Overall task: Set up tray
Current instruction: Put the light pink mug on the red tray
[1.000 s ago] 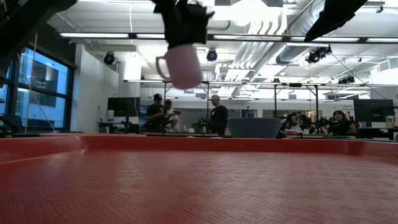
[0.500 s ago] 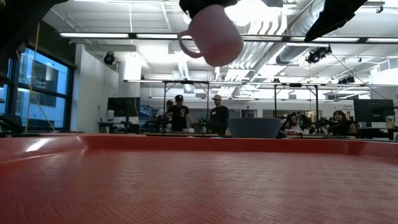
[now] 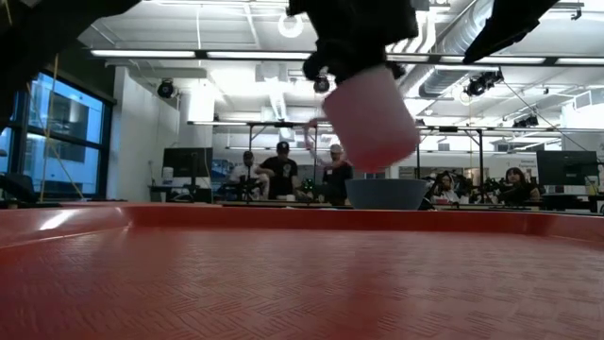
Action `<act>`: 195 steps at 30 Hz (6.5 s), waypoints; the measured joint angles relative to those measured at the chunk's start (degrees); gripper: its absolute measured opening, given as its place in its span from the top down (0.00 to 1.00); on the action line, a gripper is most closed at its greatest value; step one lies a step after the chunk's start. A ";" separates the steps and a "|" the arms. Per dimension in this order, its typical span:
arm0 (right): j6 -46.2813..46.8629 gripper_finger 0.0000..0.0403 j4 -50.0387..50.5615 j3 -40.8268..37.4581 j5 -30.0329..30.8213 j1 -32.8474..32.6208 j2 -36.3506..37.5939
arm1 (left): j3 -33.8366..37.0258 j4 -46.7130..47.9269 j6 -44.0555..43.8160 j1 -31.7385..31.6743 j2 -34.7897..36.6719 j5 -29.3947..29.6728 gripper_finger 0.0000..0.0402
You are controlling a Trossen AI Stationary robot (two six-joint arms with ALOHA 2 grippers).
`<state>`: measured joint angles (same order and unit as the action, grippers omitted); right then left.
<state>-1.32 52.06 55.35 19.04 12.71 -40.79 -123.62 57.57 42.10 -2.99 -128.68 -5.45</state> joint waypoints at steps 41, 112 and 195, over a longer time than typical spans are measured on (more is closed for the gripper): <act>0.25 0.34 2.01 0.02 4.60 0.02 6.66 | -10.77 4.60 4.15 6.38 -6.27 -1.14 0.94; 0.89 0.34 2.12 0.02 1.95 0.02 6.64 | -11.32 15.90 -1.70 7.53 -7.31 3.08 0.43; 5.59 0.34 -23.60 2.12 -15.83 -28.08 -35.36 | 44.18 9.45 -18.40 -10.53 65.63 50.75 0.71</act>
<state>4.27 28.46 57.47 3.21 -15.37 -76.15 -79.44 67.02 23.70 -13.52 -63.05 45.30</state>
